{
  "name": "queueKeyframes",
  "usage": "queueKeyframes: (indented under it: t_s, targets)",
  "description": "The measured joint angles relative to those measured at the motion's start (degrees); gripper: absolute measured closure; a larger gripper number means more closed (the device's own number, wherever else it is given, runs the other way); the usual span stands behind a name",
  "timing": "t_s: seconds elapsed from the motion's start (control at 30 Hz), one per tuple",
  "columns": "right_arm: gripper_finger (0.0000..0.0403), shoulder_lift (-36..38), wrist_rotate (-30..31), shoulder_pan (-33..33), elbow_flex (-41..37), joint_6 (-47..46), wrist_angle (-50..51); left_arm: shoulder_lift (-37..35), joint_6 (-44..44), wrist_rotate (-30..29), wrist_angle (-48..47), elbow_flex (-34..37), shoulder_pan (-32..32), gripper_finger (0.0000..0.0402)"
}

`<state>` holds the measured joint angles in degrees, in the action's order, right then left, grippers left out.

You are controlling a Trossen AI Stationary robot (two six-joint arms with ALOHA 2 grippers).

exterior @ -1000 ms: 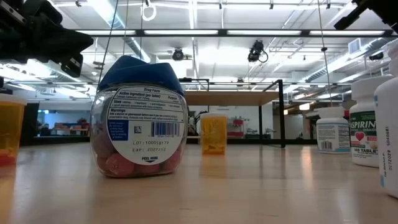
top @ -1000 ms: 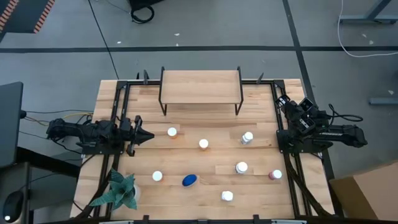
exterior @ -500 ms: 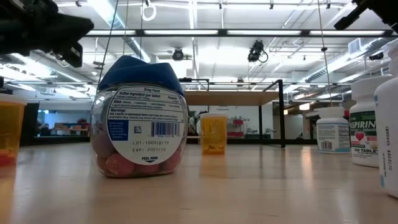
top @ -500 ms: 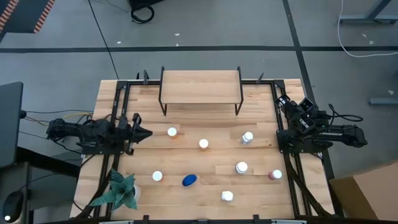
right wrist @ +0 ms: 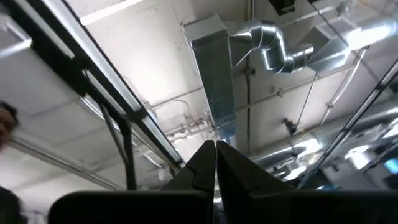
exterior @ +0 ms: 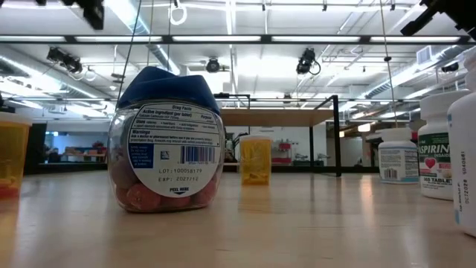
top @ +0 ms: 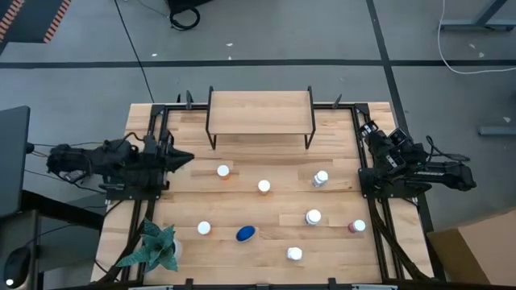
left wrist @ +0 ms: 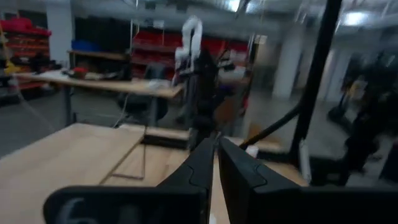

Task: Pick and place medicine bottles onto shelf by color
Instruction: Put the top white and blue medicine bottle on the shelf

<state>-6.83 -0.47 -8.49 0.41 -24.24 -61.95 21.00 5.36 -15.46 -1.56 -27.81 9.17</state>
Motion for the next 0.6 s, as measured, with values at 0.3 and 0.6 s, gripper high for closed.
queueKeyframes:
  t_s: [0.3,0.6]
  targets:
    - [0.0381,-0.50,12.19,0.00,1.08,5.52,1.04,16.17,9.66,-1.05,-0.94,-22.37,0.00,0.0362]
    - [0.0381,-17.57,6.33,0.00,31.74,0.61,58.04,23.13,10.32,-1.05,-0.68,-38.59,0.00,0.0372]
